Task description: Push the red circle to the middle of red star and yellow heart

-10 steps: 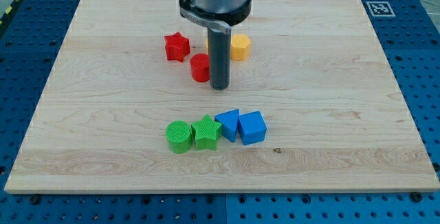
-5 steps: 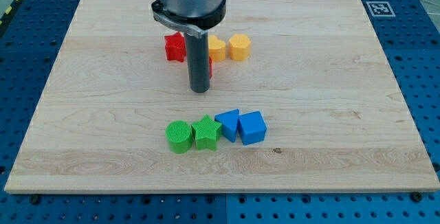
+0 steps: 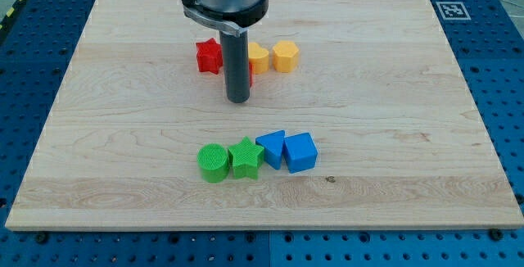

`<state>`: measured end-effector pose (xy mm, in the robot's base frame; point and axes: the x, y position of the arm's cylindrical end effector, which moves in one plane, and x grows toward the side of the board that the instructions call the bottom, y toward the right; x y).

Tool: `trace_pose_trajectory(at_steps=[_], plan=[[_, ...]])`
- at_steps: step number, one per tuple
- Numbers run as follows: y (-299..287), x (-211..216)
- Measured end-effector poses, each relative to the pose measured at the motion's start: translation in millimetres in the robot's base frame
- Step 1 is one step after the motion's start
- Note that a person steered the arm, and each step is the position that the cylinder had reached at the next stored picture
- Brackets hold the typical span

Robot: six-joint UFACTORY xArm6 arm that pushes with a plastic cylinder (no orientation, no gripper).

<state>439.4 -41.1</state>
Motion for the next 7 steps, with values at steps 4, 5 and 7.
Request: trace_pose_trajectory(at_steps=[4,5,7], plan=[[3,-10],[3,-22],[3,-27]])
